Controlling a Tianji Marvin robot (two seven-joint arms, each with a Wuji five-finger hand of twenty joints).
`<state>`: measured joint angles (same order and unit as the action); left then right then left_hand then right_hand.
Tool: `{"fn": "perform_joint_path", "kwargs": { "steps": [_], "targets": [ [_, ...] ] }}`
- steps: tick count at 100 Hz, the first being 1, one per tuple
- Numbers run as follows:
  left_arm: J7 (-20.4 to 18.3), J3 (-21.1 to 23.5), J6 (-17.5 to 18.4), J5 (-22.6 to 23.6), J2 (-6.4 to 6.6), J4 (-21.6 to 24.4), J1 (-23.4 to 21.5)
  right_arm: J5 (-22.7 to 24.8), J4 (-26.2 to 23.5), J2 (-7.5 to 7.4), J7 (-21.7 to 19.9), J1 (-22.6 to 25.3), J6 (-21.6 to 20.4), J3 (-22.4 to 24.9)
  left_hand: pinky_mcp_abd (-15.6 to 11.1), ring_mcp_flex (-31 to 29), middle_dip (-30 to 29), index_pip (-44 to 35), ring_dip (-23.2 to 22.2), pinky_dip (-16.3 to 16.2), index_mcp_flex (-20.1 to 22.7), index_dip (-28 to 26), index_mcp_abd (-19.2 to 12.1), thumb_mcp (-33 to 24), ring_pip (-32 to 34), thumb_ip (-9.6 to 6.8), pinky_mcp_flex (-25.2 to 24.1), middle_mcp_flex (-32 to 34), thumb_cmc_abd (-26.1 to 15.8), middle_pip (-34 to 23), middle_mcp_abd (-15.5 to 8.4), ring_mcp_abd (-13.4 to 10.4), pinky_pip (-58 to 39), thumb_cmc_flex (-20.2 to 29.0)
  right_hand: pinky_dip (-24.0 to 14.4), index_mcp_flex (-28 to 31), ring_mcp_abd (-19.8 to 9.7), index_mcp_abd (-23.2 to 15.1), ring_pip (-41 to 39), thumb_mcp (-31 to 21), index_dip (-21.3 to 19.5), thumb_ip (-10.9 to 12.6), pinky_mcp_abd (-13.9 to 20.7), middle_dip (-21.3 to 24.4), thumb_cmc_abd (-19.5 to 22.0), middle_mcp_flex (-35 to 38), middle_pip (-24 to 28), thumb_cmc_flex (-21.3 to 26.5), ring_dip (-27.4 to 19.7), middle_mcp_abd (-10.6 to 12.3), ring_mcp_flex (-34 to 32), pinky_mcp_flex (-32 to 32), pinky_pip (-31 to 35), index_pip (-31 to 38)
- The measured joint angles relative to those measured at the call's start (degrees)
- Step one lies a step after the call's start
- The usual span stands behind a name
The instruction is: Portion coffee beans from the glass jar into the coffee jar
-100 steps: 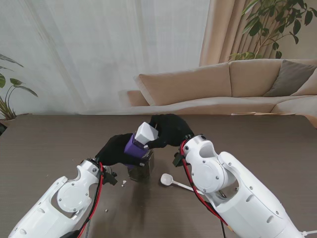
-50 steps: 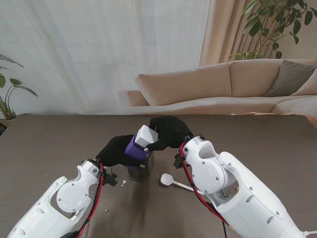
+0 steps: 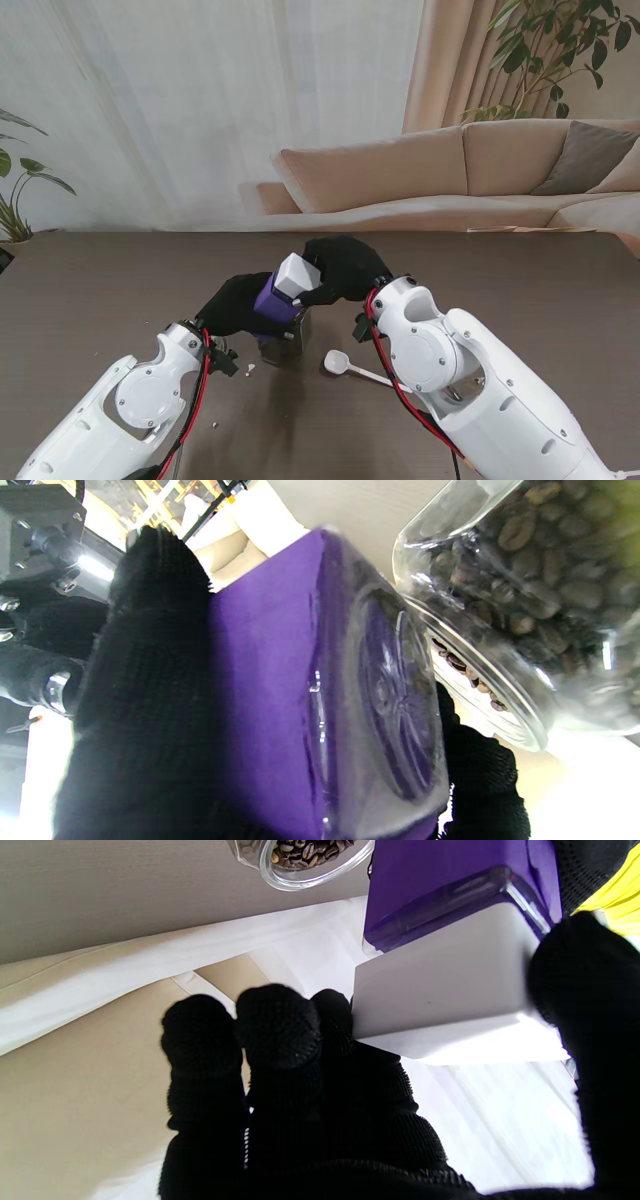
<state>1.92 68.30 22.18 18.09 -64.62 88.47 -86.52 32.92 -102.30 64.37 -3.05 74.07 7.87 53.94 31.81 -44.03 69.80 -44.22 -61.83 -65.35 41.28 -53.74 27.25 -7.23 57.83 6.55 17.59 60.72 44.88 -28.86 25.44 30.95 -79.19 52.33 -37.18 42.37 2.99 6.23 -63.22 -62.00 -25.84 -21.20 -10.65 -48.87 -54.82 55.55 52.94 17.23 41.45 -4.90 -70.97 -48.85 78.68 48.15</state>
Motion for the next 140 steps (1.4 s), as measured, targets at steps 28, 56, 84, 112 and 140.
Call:
{"fn": "perform_joint_path", "kwargs": {
  "steps": [28,56,84,112,140],
  "targets": [
    [0.06,0.02,0.06,0.01,-0.03,0.18,0.07,0.95,-0.80,-0.28,-0.88,0.56,-0.41,0.68,0.00,0.00,0.00,0.00,0.00,0.00,0.00,0.00,0.00,0.00,0.00,0.00,0.00,0.00,0.00,0.00,0.00,0.00,0.00,0.00,0.00,-1.80,0.39,-0.13,0.44,-0.01,-6.69,8.14,-0.57,2.28,4.75,-6.41,-0.88,-3.16,0.00,0.61,3.92,0.67,0.00,-3.60],
    [0.10,0.09,0.04,0.02,-0.03,0.22,0.05,0.96,-1.21,-0.65,-2.47,0.61,-0.70,1.15,0.00,0.00,0.00,0.00,0.00,0.00,0.00,0.00,0.00,0.00,0.00,0.00,0.00,0.00,0.00,0.00,0.00,0.00,0.00,0.00,-0.06,-6.00,1.45,-1.55,2.22,1.16,-7.08,10.01,-0.65,3.99,8.05,-12.01,-2.38,-3.40,-0.06,0.69,9.34,0.87,-0.78,-5.46],
    [0.23,0.23,0.06,0.06,-0.03,0.33,-0.03,0.83,-1.60,-0.86,-2.98,0.82,-0.65,1.15,0.00,0.00,0.00,0.00,0.00,0.00,0.00,0.00,0.00,0.00,0.00,0.00,0.00,0.00,0.00,0.00,0.00,0.00,0.00,0.00,-1.30,-10.96,2.01,-2.89,3.36,2.14,-7.08,11.21,-0.69,4.51,10.47,-16.06,-2.20,-2.27,-0.46,0.73,12.68,0.89,-1.64,-6.40],
    [0.34,0.50,0.05,0.11,-0.04,0.63,-0.30,0.58,-1.79,-0.97,-3.85,0.93,-0.60,1.05,0.00,0.00,0.00,0.00,0.00,0.00,0.00,0.00,0.00,0.00,0.00,0.00,0.00,0.00,0.00,0.00,0.00,0.00,0.00,0.00,-1.79,-16.88,3.28,-3.72,4.61,5.48,-2.11,11.81,-1.33,6.50,13.96,-19.17,-2.96,-2.28,-0.58,0.74,15.57,0.93,-2.40,-10.34],
    [0.31,0.71,0.01,0.11,-0.03,0.87,-0.51,0.11,-1.81,-1.04,-4.27,0.89,-0.44,0.86,0.00,0.00,0.00,0.00,0.00,0.00,0.00,0.00,0.00,0.00,0.00,0.00,0.00,0.00,0.00,0.00,0.00,0.01,0.00,0.00,-2.74,-21.14,4.24,-1.20,4.89,9.79,2.60,12.40,-1.44,7.62,17.31,-22.19,-3.73,-2.35,-0.58,0.75,16.76,0.94,-3.18,-12.96]
  ]
}}
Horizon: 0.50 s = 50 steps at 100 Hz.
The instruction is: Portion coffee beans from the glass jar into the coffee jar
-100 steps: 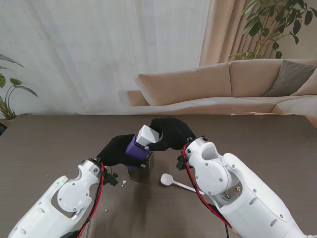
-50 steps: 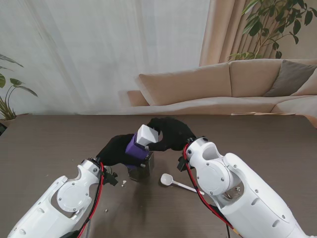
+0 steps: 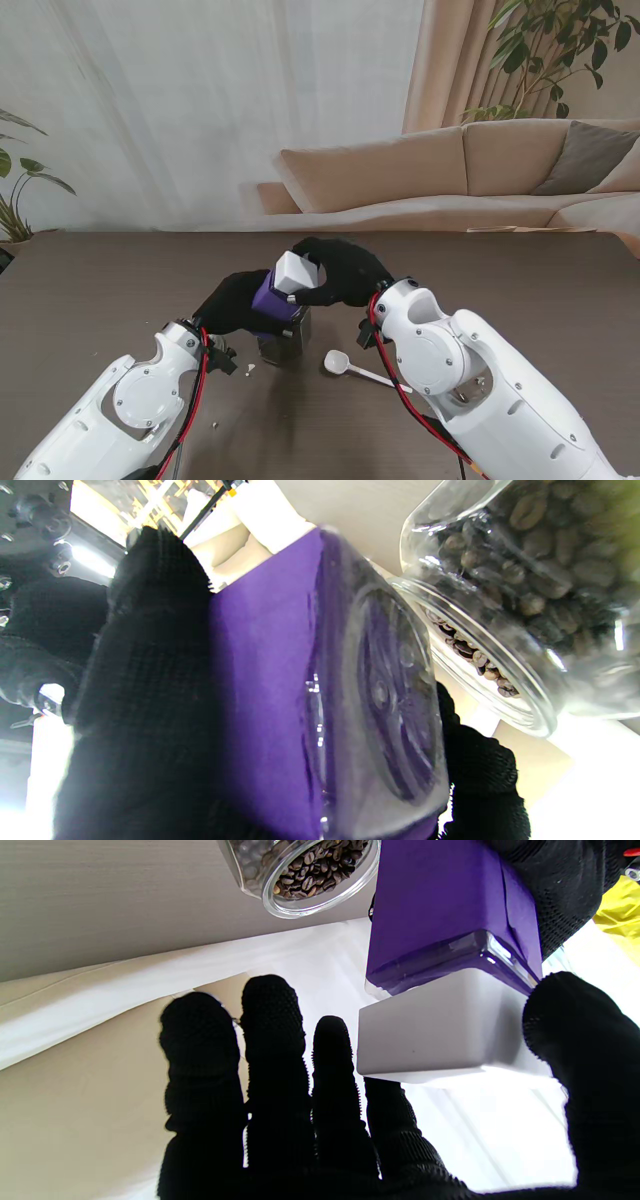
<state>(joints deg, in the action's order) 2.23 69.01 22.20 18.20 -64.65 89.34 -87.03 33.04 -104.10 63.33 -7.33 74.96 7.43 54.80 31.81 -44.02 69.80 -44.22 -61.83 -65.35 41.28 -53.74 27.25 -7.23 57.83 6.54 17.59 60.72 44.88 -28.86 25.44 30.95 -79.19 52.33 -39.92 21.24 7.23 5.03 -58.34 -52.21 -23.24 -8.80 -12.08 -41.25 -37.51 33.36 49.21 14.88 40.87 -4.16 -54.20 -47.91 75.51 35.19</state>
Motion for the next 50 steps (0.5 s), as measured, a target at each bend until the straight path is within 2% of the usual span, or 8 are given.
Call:
{"fn": "perform_joint_path", "kwargs": {
  "steps": [10,13,21,26,33,50],
  "targets": [
    [-0.01,0.09,-0.01,0.02,0.00,0.06,-0.08,-0.20,0.00,0.00,-0.01,-0.03,0.11,-0.02,0.00,0.00,0.00,0.00,0.00,0.00,0.00,0.00,0.00,0.00,0.00,0.00,0.00,0.00,0.00,0.00,0.00,0.00,0.00,0.00,0.00,-2.33,0.45,1.46,0.32,3.00,1.51,0.54,-0.25,1.22,0.70,-1.36,-1.00,0.00,0.00,0.00,1.19,0.04,-0.22,0.61],
    [-0.01,0.10,-0.02,0.03,0.00,0.08,-0.10,-0.33,0.00,0.00,-0.08,-0.04,0.11,-0.02,0.00,0.00,0.00,0.00,0.00,0.00,0.00,0.00,0.00,0.00,0.00,0.00,0.00,0.00,0.00,0.00,0.00,0.00,0.00,0.00,-0.02,-2.89,0.49,1.71,0.77,2.36,1.91,0.54,-0.55,1.37,0.70,-2.07,-1.54,0.00,-0.01,0.00,1.27,0.04,-0.65,0.41],
    [-0.03,0.12,-0.03,0.04,0.01,0.12,-0.11,-0.78,0.00,-0.03,-0.78,-0.10,0.04,0.09,0.00,0.00,0.00,0.00,0.00,0.00,0.00,0.00,0.00,0.00,0.00,0.00,0.00,0.00,0.00,0.00,0.00,0.00,0.00,0.00,-0.12,-4.12,1.08,3.18,1.61,9.88,4.04,1.62,-0.70,2.71,4.97,-4.17,-1.96,0.11,-0.18,0.00,3.54,0.06,-1.78,0.18],
    [-0.06,0.13,-0.05,0.04,0.01,0.14,-0.12,-1.08,-0.01,-0.08,-1.54,-0.15,-0.03,0.23,0.00,0.00,0.00,0.00,0.00,-0.01,0.00,0.00,0.00,0.00,0.00,0.00,0.00,0.00,0.00,0.00,0.00,0.00,0.00,0.00,-0.27,-5.91,1.20,3.77,1.98,12.93,5.38,2.81,-0.70,3.33,5.66,-4.91,-2.99,-0.31,-0.21,-0.01,3.61,0.06,-2.48,0.07],
    [-0.08,0.15,-0.09,0.04,0.01,0.17,-0.14,-1.31,-0.04,-0.19,-2.14,-0.20,-0.09,0.38,0.00,0.00,0.00,0.00,0.00,-0.01,0.00,0.00,0.00,0.00,0.00,0.00,0.00,0.00,0.00,0.00,0.00,0.00,0.00,0.00,-1.38,-7.11,1.21,4.04,2.23,11.24,6.82,3.36,-0.71,3.64,5.45,-6.34,-3.04,-3.56,-0.22,-0.01,4.75,0.06,-2.96,0.09],
    [-0.11,0.18,-0.29,0.04,0.02,0.28,-0.23,-2.36,-0.32,-0.47,-3.94,-0.52,-0.11,1.00,0.00,0.00,0.00,0.00,0.00,-0.01,0.00,0.00,0.00,0.00,0.00,0.00,0.00,0.00,0.00,0.00,0.00,0.00,0.00,0.00,-1.40,-7.06,1.37,4.11,2.89,11.27,7.47,3.38,-0.72,4.11,5.44,-9.16,-2.79,-3.71,-0.24,-0.03,7.43,0.06,-3.97,-0.07]
  ]
}}
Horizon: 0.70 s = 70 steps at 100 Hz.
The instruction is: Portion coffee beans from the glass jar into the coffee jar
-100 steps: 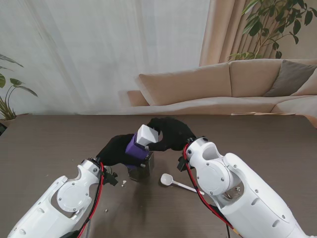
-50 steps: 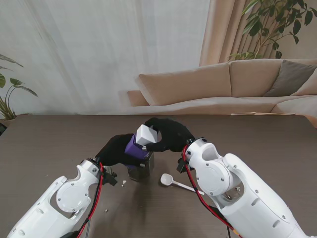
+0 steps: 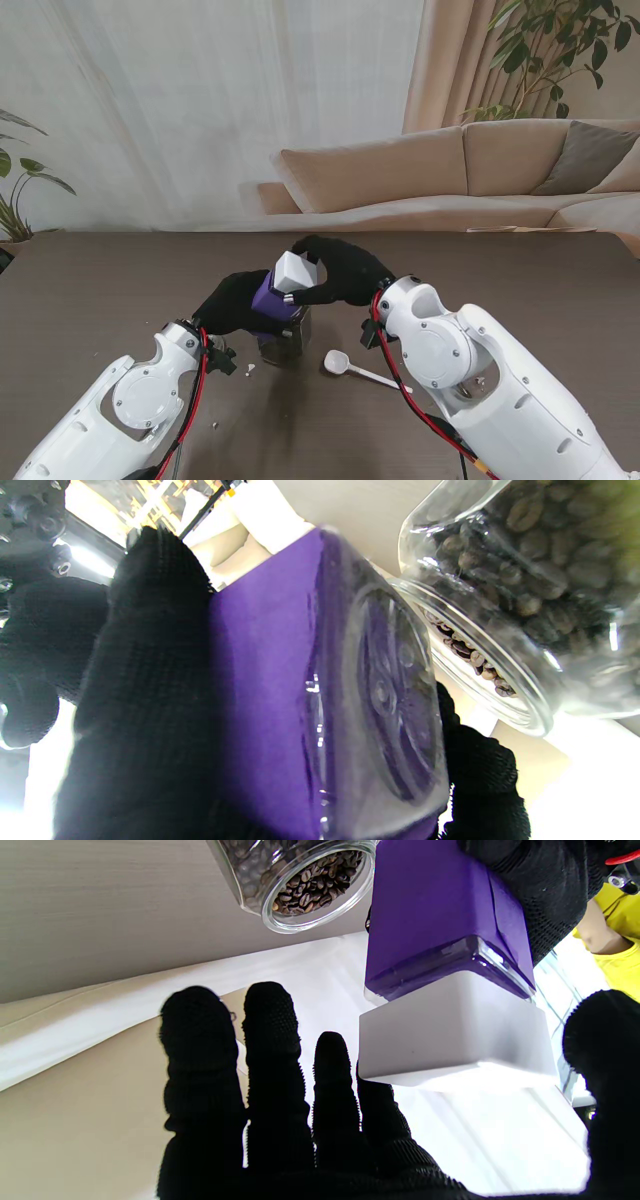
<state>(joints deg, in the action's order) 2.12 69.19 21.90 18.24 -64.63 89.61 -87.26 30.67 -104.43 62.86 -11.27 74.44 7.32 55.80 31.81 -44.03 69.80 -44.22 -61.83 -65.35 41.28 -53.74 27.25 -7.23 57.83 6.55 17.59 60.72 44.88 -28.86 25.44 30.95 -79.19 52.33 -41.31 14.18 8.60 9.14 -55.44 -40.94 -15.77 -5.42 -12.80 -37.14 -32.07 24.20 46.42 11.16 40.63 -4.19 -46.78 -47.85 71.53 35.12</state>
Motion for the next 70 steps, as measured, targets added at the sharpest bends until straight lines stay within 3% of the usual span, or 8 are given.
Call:
{"fn": "perform_joint_path", "kwargs": {
  "steps": [26,40,59,70],
  "targets": [
    [-0.14,0.14,-0.05,0.12,0.02,0.15,-0.13,-1.76,-0.56,-1.06,-6.25,-1.81,-0.82,1.57,0.00,0.00,0.00,0.00,0.00,0.00,0.00,0.00,0.00,0.00,0.00,0.00,0.00,0.00,0.00,0.00,0.00,0.00,0.00,0.00,-0.07,0.10,0.05,-3.77,1.05,-0.42,0.48,0.00,0.00,0.22,-0.01,-2.15,-0.96,-0.68,-0.07,-0.48,2.76,0.00,-1.18,-0.51],
    [-0.40,0.12,-0.05,0.13,0.05,0.15,-0.11,-1.76,-0.48,-1.41,-6.37,-2.80,-1.20,1.64,0.00,0.00,0.00,0.00,0.00,0.00,0.00,0.00,0.00,0.00,0.00,0.00,0.00,0.00,0.00,0.00,0.00,0.00,0.00,0.00,-0.14,6.08,-0.24,-6.23,1.07,0.27,0.40,0.00,0.00,-0.04,-1.53,-2.15,-0.88,-0.36,-0.07,-0.95,3.42,0.00,-1.82,-0.87],
    [-0.59,0.11,-0.02,0.16,0.08,0.15,-0.08,-1.52,-0.04,-1.54,-6.90,-4.22,-1.55,1.07,0.00,0.00,0.00,0.00,0.00,0.00,0.00,0.00,0.00,0.00,0.00,0.00,0.00,0.00,0.00,0.00,0.00,0.00,0.00,0.00,-0.33,15.25,-0.54,-9.16,-0.49,3.16,-1.85,0.63,0.00,-1.06,-2.91,0.94,-0.05,6.06,0.12,-1.47,3.24,0.00,-1.84,0.98],
    [-0.66,0.11,0.08,0.20,0.10,0.15,-0.04,-0.99,0.34,-1.56,-6.92,-4.88,-1.90,0.40,0.00,0.00,0.00,0.00,0.00,0.00,0.00,0.00,0.00,0.00,0.00,0.00,0.00,0.00,0.00,0.00,0.00,0.00,0.00,0.00,-0.33,16.62,-0.67,-9.27,-0.80,4.65,-2.71,0.63,0.00,-1.65,-2.92,3.21,0.14,8.73,0.15,-1.51,1.13,0.01,-1.85,0.59]
  ]
}}
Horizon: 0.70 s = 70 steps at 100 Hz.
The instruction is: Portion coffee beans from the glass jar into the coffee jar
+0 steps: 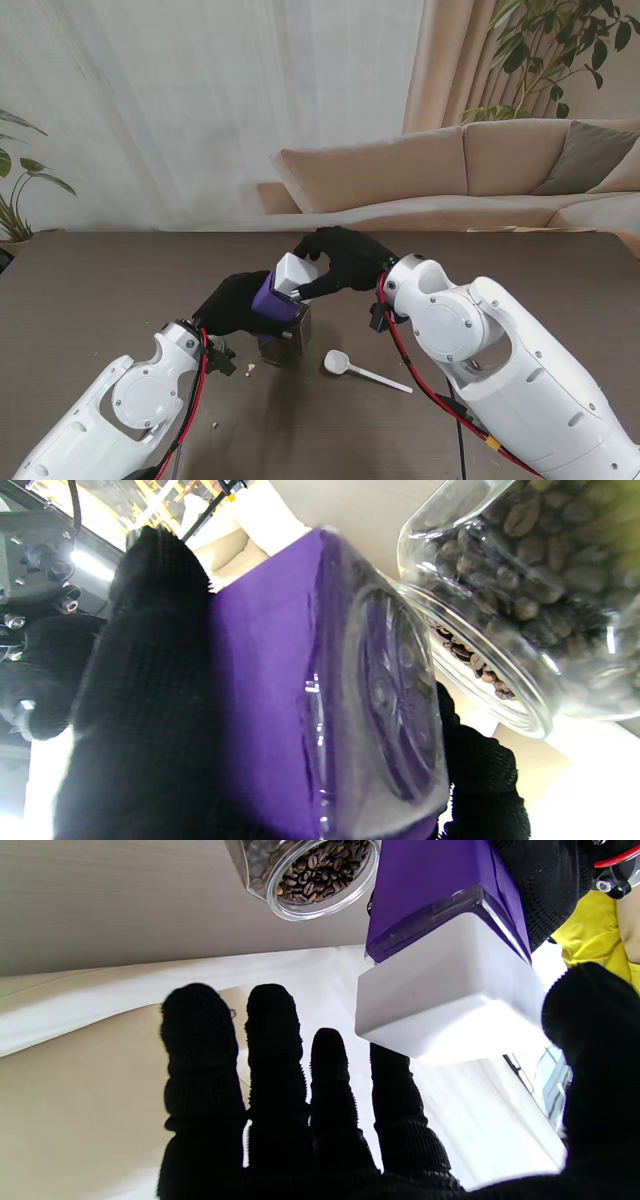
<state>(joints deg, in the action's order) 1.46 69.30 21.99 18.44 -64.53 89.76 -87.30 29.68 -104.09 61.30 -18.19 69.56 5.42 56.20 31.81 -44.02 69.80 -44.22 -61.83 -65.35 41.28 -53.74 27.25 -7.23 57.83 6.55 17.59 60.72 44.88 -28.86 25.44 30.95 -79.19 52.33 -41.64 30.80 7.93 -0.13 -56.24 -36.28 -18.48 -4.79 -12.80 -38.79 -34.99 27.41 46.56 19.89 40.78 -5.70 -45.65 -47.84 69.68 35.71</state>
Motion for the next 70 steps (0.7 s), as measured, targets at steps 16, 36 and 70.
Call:
{"fn": "perform_joint_path", "kwargs": {
  "steps": [16,36,70],
  "targets": [
    [-0.27,0.00,0.27,0.08,0.04,-0.07,0.02,2.02,0.37,0.04,1.11,-0.49,-0.10,-0.77,0.00,0.00,0.00,0.00,-0.02,0.00,0.00,0.00,0.00,0.00,0.00,0.00,0.00,0.00,0.00,0.00,0.00,0.00,0.00,0.00,0.00,6.90,-0.81,0.15,-2.08,4.34,-3.79,-0.70,0.00,-1.89,-0.51,5.53,2.02,2.81,0.13,-0.09,-4.04,0.00,-0.01,0.75],
    [-0.33,-0.08,0.59,0.13,0.07,-0.22,0.05,2.47,0.33,0.16,1.38,-1.19,1.56,-1.66,0.00,0.01,0.09,0.03,-0.21,-0.01,0.01,0.00,-0.01,0.00,0.01,0.01,0.00,0.00,0.00,0.00,0.00,0.00,0.00,0.00,0.19,15.10,-1.08,4.20,-3.93,-3.19,-8.76,-4.23,0.00,-4.32,-3.46,13.04,3.47,-1.33,0.24,-0.10,-8.22,-0.02,1.12,0.95],
    [-0.21,-0.16,1.45,0.12,0.07,-0.51,0.22,1.91,0.28,0.19,0.37,-2.33,5.07,-2.84,0.00,0.01,0.60,0.16,-0.24,-0.03,0.07,0.00,-0.28,0.00,0.01,0.02,0.00,0.00,0.00,0.00,0.00,0.00,0.00,0.00,0.21,29.48,-0.86,7.14,-5.03,-11.37,-12.47,-7.76,-0.71,-4.60,-4.60,23.47,3.33,-9.86,0.72,-1.12,-12.80,-0.08,1.56,1.87]
  ]
}}
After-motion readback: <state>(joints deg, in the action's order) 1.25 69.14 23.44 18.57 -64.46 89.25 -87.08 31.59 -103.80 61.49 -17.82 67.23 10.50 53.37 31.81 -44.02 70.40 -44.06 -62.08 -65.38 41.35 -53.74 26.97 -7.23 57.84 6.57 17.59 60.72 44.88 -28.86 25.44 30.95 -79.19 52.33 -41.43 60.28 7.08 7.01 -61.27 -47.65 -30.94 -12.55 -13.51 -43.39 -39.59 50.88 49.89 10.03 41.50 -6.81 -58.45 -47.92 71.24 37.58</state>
